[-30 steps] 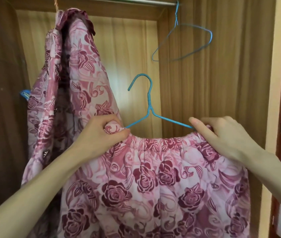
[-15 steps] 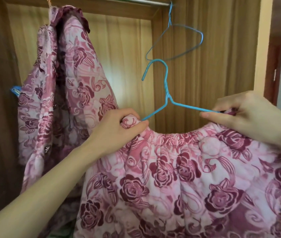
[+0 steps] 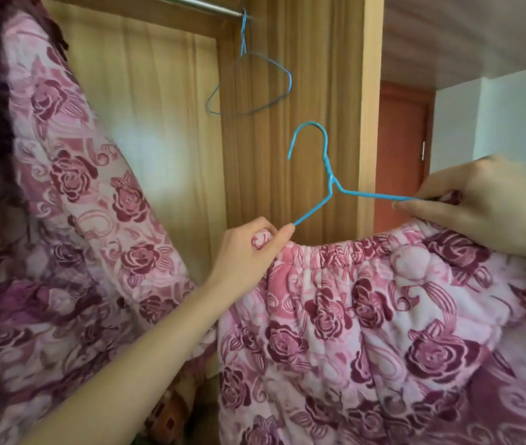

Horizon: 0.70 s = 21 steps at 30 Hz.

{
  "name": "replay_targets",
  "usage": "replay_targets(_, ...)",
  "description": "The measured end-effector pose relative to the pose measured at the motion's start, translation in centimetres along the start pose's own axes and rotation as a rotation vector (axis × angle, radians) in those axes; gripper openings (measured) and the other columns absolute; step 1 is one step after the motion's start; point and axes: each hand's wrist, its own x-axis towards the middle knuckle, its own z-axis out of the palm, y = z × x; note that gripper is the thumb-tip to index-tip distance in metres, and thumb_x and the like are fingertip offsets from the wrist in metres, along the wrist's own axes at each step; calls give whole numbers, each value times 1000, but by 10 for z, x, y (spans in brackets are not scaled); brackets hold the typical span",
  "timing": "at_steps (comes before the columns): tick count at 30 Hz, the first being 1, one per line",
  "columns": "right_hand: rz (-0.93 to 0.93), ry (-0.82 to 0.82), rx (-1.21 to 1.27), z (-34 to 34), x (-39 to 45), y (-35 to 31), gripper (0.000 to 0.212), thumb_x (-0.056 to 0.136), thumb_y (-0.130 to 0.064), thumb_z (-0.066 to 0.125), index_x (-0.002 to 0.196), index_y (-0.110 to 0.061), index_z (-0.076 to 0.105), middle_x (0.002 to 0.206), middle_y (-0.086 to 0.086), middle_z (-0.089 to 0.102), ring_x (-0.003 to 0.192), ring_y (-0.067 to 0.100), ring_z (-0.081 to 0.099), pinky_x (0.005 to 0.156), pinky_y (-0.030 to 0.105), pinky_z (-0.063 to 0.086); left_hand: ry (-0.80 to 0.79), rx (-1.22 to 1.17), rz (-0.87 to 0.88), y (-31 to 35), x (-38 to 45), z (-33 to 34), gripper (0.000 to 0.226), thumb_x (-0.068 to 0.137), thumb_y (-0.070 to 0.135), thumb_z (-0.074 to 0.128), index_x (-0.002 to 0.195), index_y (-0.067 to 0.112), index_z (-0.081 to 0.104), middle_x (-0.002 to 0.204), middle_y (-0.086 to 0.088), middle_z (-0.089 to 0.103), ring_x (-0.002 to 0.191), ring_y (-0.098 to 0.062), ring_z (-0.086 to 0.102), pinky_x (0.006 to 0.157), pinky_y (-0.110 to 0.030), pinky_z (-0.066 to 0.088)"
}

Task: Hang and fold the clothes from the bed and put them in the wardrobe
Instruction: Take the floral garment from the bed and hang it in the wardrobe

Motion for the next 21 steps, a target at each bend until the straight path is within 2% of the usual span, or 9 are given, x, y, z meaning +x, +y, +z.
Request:
replay_targets(2, 11, -7, -63, -8, 1, 5, 33, 85, -69, 57, 77, -42, 75, 58, -27, 55, 54, -1, 50, 51, 31, 47, 11, -36, 19, -2, 4, 20, 36, 95, 54, 69, 84, 20, 76, 80, 5, 68, 76, -6, 64, 74, -28, 49)
replay_targets(4, 7, 3, -119, -14, 2, 8, 33, 85, -66, 58, 76, -39, 76, 57, -30, 50, 52, -2, 47, 49, 29, 47, 29, -42, 42, -2, 10, 36, 34, 95, 52, 68, 90, 20, 78, 91, 7, 65, 87, -6, 66, 82, -23, 48)
replay_targets(8, -19, 23, -179, -18, 12, -1, 37, 86, -70, 54, 76, -40, 74, 60, -30, 49, 52, 16, 49, 49, 33, 49, 75, -143, 33, -4, 26, 44, 33, 95, 55, 65, 102, 24, 73, 98, 12, 71, 96, -5, 68, 83, -17, 49)
replay_targets(12, -80, 35, -186, -8, 35, -20, 50, 86, -74, 46, 81, -35, 77, 66, -17, 63, 67, 27, 62, 60, 40, 54, 95, -58, 126, -18, 40, 25, 31, 103, 45, 57, 98, 15, 67, 95, 6, 64, 92, -9, 63, 80, -12, 41)
replay_targets(15, -88, 50, -220, 0, 59, -36, 46, 90, -68, 52, 80, -30, 77, 69, -10, 66, 70, 31, 61, 65, 40, 52, 154, -38, 132, -27, 54, 1, 24, 105, 34, 61, 96, 13, 67, 95, 1, 64, 91, -6, 62, 80, -10, 40)
replay_targets(18, -67, 73, -217, 5, 83, -54, 42, 91, -65, 53, 71, -33, 70, 68, -4, 65, 68, 33, 53, 66, 41, 50, 208, -51, 68, -26, 77, -28, 29, 104, 40, 63, 91, 14, 67, 92, 3, 64, 86, 0, 60, 78, -10, 39)
replay_targets(20, -50, 121, -222, 10, 101, -64, 40, 91, -65, 55, 79, -33, 76, 78, 4, 70, 79, 40, 60, 67, 40, 46, 258, -45, 72, -24, 93, -49, 33, 103, 45, 63, 85, 16, 66, 87, 7, 61, 82, -1, 57, 78, -15, 40)
replay_targets(21, -37, 150, -236, 13, 110, -67, 40, 92, -64, 57, 87, -32, 79, 86, 9, 73, 86, 43, 64, 69, 40, 46, 287, -12, 79, -24, 101, -58, 33, 102, 46, 64, 86, 17, 67, 89, 7, 61, 87, -5, 57, 82, -20, 42)
